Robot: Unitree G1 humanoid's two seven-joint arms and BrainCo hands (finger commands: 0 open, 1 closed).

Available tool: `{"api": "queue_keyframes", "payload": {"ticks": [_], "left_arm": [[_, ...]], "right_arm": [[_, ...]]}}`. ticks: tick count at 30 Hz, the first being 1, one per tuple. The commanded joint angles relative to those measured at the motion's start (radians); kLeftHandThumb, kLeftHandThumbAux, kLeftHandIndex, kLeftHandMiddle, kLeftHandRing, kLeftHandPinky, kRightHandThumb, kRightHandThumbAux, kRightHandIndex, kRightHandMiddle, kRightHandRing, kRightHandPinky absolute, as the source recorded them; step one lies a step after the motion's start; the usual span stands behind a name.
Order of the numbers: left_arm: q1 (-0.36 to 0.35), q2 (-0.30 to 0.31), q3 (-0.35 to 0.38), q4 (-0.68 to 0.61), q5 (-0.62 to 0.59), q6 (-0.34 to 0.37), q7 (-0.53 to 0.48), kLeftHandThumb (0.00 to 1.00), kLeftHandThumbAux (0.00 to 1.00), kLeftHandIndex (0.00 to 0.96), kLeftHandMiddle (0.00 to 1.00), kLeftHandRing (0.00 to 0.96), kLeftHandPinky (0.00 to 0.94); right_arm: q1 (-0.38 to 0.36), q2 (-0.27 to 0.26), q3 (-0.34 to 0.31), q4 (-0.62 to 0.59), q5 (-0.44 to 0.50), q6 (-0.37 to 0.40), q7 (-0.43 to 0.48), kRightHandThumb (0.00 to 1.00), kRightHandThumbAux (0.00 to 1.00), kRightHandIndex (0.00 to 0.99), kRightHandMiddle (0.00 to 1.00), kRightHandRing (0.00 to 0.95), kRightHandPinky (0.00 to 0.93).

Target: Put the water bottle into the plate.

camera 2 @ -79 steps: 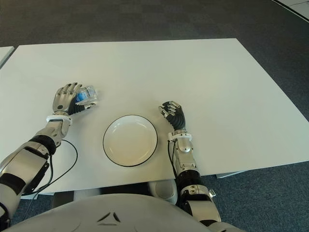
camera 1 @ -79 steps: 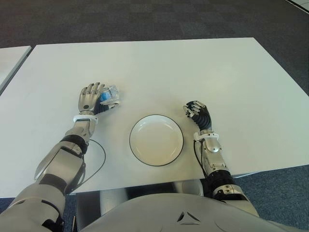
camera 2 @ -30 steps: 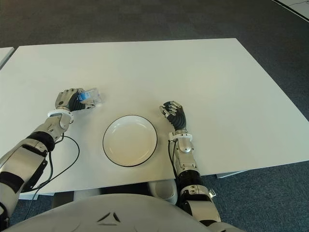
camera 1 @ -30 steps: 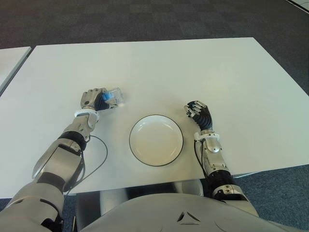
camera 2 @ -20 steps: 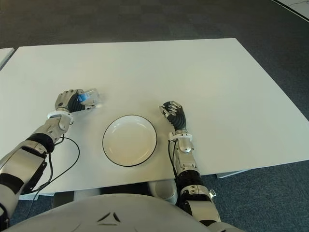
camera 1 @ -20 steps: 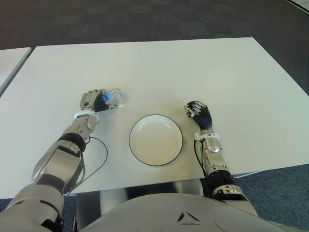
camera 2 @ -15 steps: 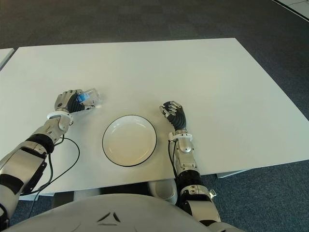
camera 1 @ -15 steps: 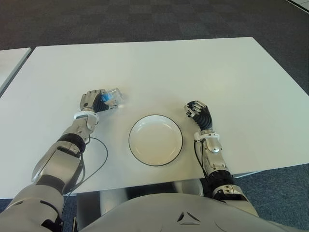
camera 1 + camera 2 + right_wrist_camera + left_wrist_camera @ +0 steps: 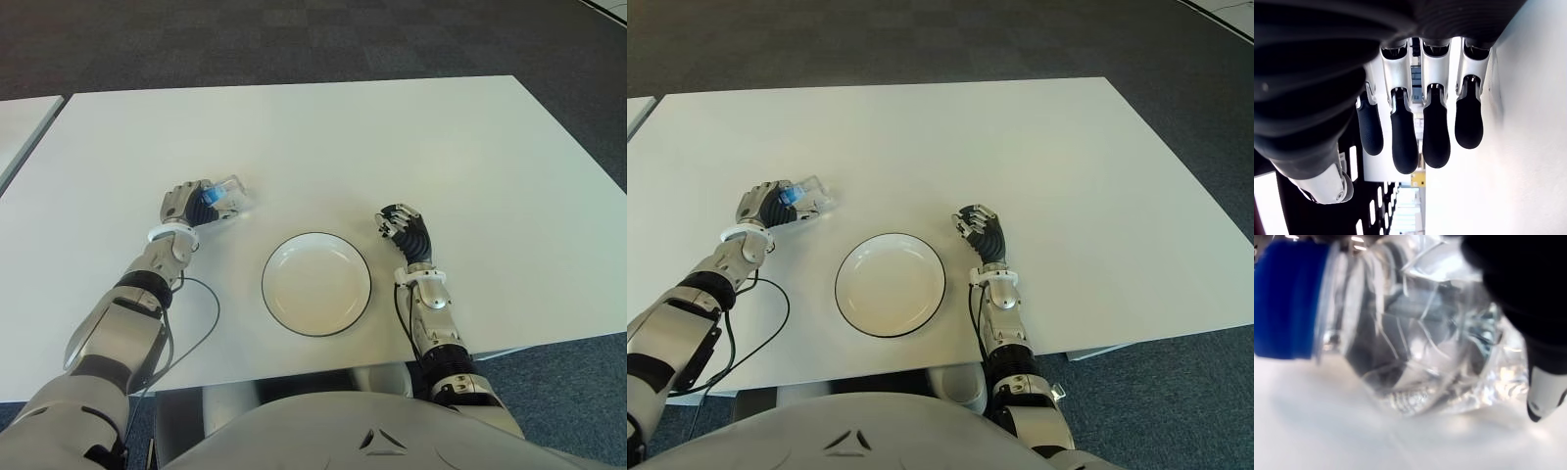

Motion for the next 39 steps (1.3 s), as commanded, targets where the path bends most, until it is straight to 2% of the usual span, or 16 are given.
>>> {"api": "queue_keyframes", "payload": {"ticks": [1,8,26,30,34,39], "left_arm": [[0.069,-0.031,-0.008,0.027,-0.004,0.005,-0.055,0.852,0.669,0.396,0.540,0.857,0.825],[0.075,-0.018,-0.001,-0.026,-0.010,-0.007,-0.037,0.853,0.669,0.396,0.540,0.862,0.830],[0.168,0.050,0.053,-0.391,-0.010,0.026,-0.076,0.851,0.670,0.394,0.533,0.853,0.786],[0.180,0.062,0.074,-0.502,-0.013,0.040,-0.103,0.851,0.671,0.393,0.531,0.849,0.775],[0.221,0.067,0.108,-0.665,-0.024,0.052,-0.130,0.850,0.671,0.393,0.529,0.848,0.764],[0.264,0.063,0.147,-0.803,-0.033,0.061,-0.165,0.851,0.671,0.393,0.527,0.847,0.754]], "right_arm": [[0.018,0.006,-0.001,0.013,0.004,0.025,-0.006,0.707,0.727,0.434,0.589,0.604,0.626],[0.016,0.006,0.000,0.018,-0.003,0.021,-0.020,0.707,0.727,0.434,0.590,0.604,0.625],[0.020,0.011,0.008,0.009,-0.008,0.020,-0.030,0.707,0.728,0.433,0.585,0.597,0.612],[0.023,0.011,0.011,0.002,-0.010,0.027,-0.031,0.707,0.728,0.433,0.586,0.595,0.605],[0.025,0.010,0.016,-0.005,-0.020,0.042,-0.040,0.706,0.729,0.433,0.588,0.592,0.604],[0.026,0.009,0.018,-0.010,-0.026,0.050,-0.045,0.706,0.729,0.432,0.591,0.593,0.600]]}}
